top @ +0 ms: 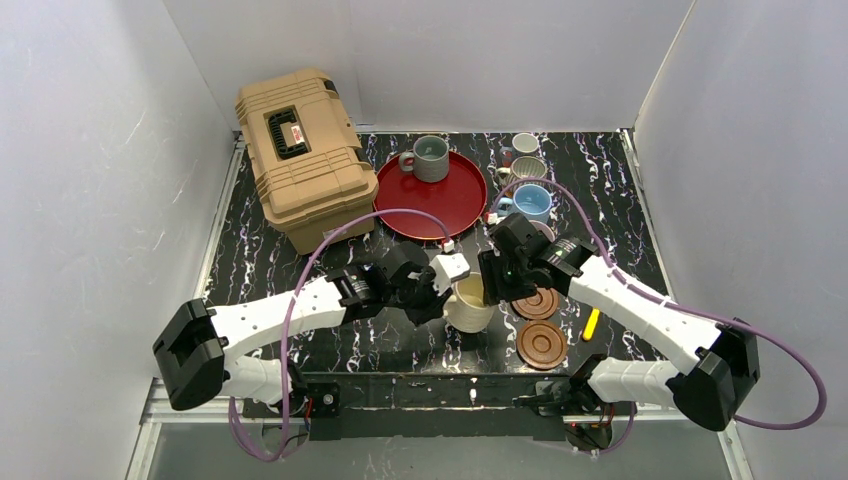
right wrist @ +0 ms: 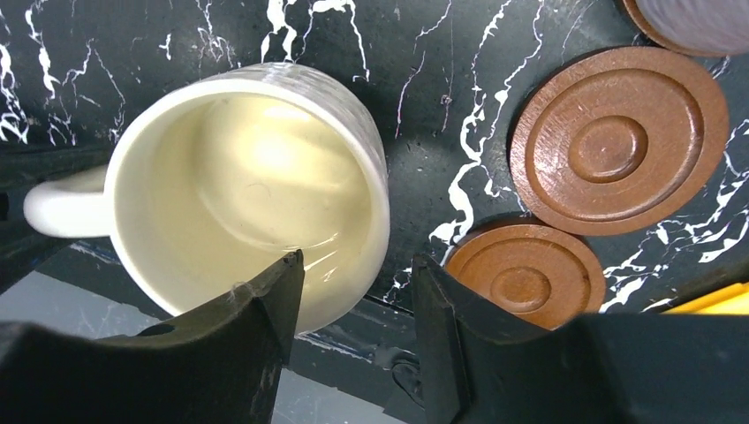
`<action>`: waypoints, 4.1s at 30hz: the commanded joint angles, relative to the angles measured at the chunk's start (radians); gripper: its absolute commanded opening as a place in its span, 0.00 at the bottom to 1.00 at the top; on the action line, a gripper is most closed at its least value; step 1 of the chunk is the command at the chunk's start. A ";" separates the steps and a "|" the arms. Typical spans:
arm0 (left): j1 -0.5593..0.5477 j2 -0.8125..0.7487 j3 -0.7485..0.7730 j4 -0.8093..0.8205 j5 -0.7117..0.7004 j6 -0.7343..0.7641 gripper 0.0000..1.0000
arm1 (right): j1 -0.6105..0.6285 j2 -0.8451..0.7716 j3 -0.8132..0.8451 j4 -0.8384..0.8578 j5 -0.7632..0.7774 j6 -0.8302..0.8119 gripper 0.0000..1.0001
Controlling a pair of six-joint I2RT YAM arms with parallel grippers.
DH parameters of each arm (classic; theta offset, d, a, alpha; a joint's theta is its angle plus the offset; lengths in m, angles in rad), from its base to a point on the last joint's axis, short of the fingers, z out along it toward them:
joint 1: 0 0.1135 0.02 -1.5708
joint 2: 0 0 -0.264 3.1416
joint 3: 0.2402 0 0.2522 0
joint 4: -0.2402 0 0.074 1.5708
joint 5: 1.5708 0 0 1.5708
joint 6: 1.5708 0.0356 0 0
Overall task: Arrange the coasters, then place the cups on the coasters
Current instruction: Place the cup on the coaster.
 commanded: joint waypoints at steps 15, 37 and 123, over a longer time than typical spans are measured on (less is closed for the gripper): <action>-0.036 -0.097 -0.002 0.116 0.000 0.029 0.00 | -0.023 0.035 -0.025 0.104 0.079 0.115 0.31; 0.055 -0.250 0.038 -0.007 -0.138 -0.046 0.98 | -0.223 0.004 0.090 -0.082 0.333 -0.174 0.01; -0.020 0.382 0.275 0.285 0.161 0.069 0.00 | -0.348 -0.015 0.127 -0.083 0.117 -0.325 0.10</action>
